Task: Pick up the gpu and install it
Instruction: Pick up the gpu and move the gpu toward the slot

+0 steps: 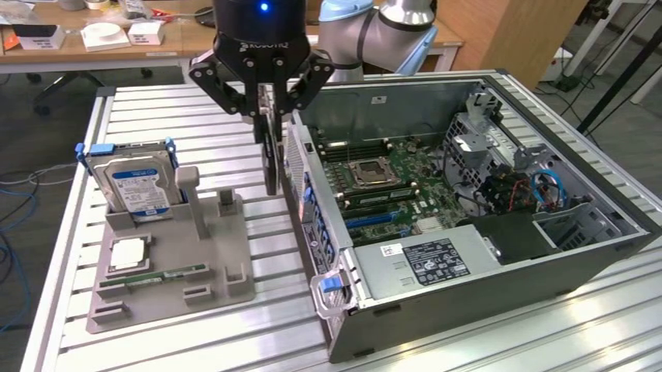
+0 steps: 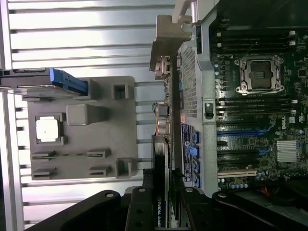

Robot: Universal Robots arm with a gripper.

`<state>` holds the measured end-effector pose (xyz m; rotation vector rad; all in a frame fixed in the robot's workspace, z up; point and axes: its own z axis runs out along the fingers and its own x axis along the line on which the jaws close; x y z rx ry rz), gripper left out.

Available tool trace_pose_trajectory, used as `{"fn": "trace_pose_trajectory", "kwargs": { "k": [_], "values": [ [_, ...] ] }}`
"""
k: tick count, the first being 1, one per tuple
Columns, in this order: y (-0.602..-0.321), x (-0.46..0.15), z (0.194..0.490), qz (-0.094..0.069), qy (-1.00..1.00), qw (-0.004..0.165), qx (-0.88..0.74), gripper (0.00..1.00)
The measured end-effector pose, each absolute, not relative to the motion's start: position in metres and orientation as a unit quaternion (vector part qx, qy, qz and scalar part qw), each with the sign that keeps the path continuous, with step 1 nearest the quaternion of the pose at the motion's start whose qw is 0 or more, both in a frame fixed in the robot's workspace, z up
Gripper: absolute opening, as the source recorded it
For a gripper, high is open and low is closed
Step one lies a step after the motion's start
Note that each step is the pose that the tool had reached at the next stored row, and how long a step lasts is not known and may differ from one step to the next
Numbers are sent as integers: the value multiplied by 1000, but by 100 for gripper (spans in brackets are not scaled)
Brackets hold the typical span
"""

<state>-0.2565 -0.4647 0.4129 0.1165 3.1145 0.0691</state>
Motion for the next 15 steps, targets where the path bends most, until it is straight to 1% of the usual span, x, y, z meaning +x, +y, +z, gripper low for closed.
{"fn": "trace_pose_trajectory", "kwargs": {
  "k": [15],
  "values": [
    [-465, -252, 413, 22, 999, 12, 37, 26]
  ]
}}
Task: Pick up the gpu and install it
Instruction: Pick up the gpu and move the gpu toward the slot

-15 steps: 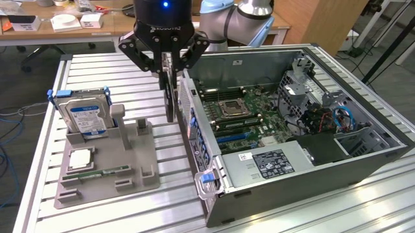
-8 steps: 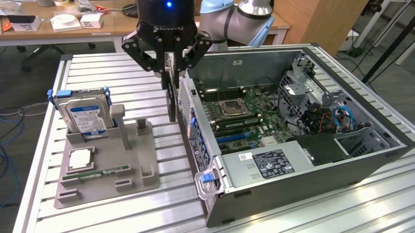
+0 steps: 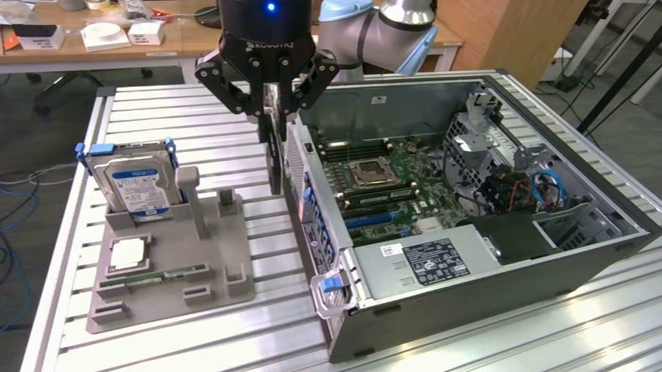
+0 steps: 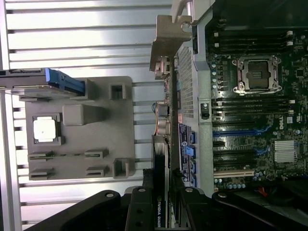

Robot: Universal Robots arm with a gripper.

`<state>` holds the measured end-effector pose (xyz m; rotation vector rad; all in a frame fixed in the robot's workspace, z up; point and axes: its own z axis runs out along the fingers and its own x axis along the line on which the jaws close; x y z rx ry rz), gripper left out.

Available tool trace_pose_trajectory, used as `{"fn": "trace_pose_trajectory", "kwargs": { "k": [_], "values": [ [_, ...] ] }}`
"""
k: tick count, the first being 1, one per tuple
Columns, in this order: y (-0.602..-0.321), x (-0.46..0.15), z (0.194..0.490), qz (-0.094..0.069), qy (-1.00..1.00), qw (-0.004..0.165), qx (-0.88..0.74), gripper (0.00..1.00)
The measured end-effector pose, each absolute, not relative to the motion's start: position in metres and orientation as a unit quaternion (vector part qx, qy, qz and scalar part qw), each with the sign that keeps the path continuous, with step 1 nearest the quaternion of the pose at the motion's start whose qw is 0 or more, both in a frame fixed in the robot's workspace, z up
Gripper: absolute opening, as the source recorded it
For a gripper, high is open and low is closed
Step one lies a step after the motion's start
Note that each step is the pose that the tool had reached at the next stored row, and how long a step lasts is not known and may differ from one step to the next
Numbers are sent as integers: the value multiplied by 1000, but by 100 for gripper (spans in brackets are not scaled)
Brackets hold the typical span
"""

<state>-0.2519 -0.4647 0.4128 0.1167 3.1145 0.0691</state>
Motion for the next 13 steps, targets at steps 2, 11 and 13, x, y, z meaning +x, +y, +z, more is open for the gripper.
{"fn": "trace_pose_trajectory", "kwargs": {
  "k": [2, 11, 13],
  "values": [
    [-465, -252, 413, 22, 999, 12, 37, 26],
    [-465, -248, 413, 22, 999, 12, 37, 26],
    [-465, -247, 413, 22, 999, 12, 37, 26]
  ]
}}
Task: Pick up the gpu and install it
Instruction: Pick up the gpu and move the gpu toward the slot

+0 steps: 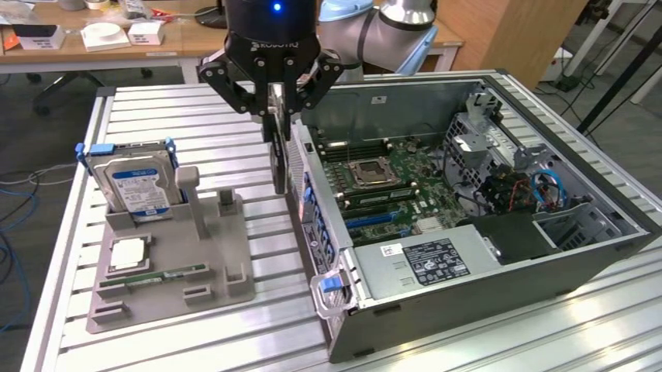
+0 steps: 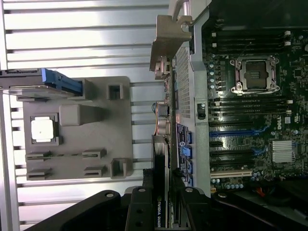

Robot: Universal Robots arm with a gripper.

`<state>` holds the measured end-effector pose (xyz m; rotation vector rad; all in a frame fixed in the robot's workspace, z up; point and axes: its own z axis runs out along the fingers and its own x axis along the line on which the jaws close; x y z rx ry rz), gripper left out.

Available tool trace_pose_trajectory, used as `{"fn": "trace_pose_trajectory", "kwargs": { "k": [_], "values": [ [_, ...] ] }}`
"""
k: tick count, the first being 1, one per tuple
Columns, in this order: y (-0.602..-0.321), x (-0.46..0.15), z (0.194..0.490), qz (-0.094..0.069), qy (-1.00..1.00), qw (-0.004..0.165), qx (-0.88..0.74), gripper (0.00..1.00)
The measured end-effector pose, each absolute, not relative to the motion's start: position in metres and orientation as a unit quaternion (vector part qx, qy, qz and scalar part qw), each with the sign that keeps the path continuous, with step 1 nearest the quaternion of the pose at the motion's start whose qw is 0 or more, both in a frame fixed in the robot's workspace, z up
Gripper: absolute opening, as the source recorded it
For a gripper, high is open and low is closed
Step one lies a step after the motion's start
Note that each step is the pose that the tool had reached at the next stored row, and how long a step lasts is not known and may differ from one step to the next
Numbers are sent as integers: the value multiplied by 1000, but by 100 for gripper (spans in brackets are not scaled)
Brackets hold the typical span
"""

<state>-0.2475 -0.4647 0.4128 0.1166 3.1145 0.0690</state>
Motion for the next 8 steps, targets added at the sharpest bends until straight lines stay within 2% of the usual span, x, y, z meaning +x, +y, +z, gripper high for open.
{"fn": "trace_pose_trajectory", "kwargs": {
  "k": [8],
  "values": [
    [-465, -247, 413, 22, 999, 12, 33, 26]
  ]
}}
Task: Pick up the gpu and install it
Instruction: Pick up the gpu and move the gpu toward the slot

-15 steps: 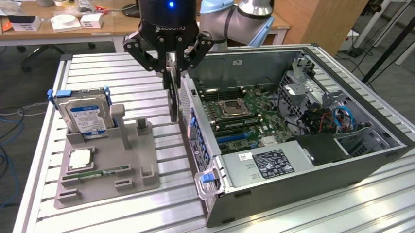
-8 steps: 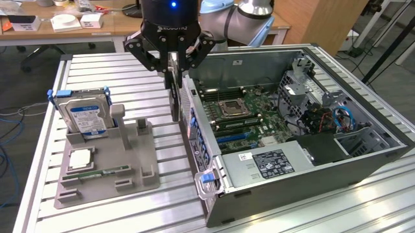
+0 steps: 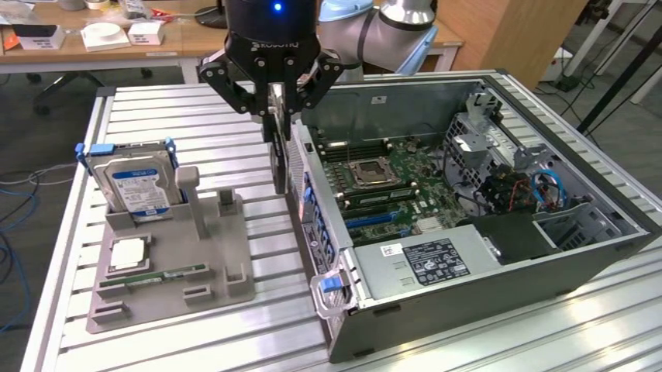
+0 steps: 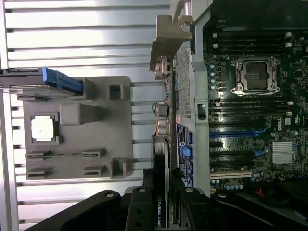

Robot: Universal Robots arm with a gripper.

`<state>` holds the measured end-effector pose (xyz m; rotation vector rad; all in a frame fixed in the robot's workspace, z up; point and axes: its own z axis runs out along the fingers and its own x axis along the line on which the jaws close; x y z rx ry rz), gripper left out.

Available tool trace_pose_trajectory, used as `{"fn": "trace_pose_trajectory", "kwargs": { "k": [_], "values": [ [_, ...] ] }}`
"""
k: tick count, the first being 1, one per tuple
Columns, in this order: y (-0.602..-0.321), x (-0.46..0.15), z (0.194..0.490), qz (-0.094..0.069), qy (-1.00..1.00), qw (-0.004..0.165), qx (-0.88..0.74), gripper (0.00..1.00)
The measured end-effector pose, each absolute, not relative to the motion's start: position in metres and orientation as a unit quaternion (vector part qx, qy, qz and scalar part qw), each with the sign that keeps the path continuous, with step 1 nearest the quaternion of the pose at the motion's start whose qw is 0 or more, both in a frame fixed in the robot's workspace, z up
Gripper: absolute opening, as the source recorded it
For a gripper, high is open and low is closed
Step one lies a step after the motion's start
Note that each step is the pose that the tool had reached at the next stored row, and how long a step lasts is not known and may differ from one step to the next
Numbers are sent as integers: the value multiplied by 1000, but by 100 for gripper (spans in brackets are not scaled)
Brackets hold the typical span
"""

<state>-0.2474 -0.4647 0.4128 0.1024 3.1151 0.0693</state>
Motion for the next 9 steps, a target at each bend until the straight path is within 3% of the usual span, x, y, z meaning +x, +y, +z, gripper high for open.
{"fn": "trace_pose_trajectory", "kwargs": {
  "k": [9],
  "values": [
    [-465, -247, 413, 22, 999, 12, 32, 26]
  ]
}}
